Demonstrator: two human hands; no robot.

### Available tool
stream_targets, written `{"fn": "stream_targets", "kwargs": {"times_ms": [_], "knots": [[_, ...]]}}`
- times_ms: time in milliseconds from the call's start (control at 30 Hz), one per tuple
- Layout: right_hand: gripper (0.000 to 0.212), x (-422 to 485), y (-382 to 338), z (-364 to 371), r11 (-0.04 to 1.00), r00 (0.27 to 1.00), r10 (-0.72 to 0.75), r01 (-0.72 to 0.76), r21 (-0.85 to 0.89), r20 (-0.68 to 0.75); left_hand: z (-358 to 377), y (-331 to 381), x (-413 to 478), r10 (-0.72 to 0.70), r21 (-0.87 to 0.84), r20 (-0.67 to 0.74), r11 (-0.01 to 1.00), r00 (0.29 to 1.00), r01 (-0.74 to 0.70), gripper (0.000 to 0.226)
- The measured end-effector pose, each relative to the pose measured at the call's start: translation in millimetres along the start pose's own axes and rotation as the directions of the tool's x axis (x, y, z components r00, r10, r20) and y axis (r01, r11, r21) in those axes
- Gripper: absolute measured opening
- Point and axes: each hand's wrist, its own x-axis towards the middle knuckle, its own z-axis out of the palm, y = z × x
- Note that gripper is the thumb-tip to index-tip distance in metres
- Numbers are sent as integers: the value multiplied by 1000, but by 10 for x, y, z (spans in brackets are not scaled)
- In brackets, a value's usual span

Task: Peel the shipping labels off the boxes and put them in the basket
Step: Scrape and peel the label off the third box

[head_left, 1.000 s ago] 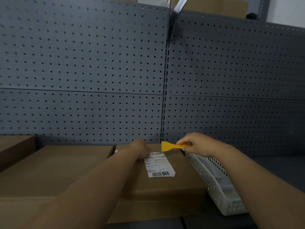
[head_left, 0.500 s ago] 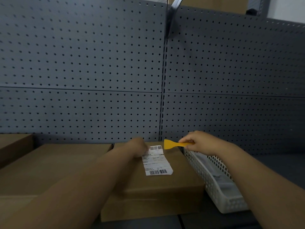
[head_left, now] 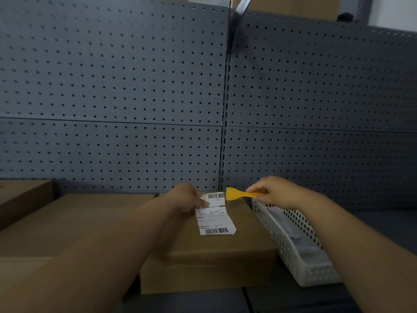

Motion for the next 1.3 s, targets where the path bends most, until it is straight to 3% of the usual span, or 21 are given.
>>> {"fn": "stream_targets", "kwargs": {"times_ms": [300, 567, 700, 900, 1300], "knots": [[31, -87, -32, -37, 1000, 1000, -5, 5, -1, -3, -2, 1, -59, -18, -83, -7, 996, 1000, 17, 15], [28, -190, -52, -64, 1000, 1000, 0, 0, 1, -8, 22, -58, -155, 24, -378, -12, 925, 1000, -27, 9], [30, -220, -72, -74, 1000, 1000, -6, 6, 15, -15, 27, -87, -207, -36, -319, -2, 947, 999, 34, 26], [31, -253, -115, -77, 1000, 1000, -9, 9, -1, -15, 24, -82, -246, -17, -260, -24, 966, 1000, 10, 11], [29, -303, -99, -89, 1000, 999, 12, -11, 6, -37, 4, -42, -400, 28, -426, -16, 904, 999, -32, 8]]}}
